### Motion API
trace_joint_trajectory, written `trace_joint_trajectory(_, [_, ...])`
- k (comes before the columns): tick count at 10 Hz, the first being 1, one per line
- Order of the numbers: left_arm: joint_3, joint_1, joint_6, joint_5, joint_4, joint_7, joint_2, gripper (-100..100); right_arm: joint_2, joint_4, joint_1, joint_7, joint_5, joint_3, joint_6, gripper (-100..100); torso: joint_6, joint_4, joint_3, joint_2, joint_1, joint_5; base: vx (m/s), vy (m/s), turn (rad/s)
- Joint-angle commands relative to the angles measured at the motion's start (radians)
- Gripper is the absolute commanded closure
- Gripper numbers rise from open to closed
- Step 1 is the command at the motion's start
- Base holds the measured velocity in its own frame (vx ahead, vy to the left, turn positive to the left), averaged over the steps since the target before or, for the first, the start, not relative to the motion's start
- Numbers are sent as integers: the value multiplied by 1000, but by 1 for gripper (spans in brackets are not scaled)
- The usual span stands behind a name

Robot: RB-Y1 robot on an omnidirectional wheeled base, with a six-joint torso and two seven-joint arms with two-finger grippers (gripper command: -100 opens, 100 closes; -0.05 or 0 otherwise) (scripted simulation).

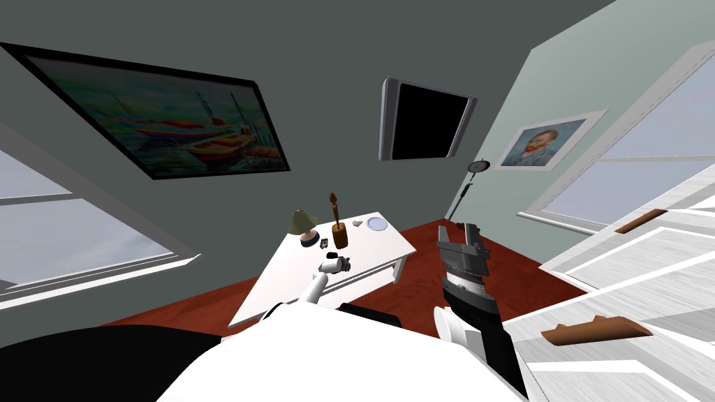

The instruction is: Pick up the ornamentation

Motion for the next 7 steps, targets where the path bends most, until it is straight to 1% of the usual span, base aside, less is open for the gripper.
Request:
trace_joint_trajectory(1, [0, 0, 0, 0, 0, 0, 0, 100, 0, 0, 0, 0, 0, 0, 0, 0, 0, 0, 0, 0, 0, 0, 0, 0, 0])
trace_joint_trajectory(2, [0, 0, 0, 0, 0, 0, 0, 0, 0, 0, 0, 0, 0, 0, 0, 0, 0, 0, 0, 0, 0, 0, 0, 0, 0])
trace_joint_trajectory(3, [32, -30, 4, -12, 25, -17, -9, 100, 0, 0, 0, 0, 0, 0, 0, 0, 0, 0, 0, 0, 0, 0, -6, 6, -1])
trace_joint_trajectory(7, [120, -110, 12, -49, 99, -66, -34, 100, 0, 0, 0, 0, 0, 0, 0, 0, 0, 1, 2, 3, 1, 0, -42, 9, 35])
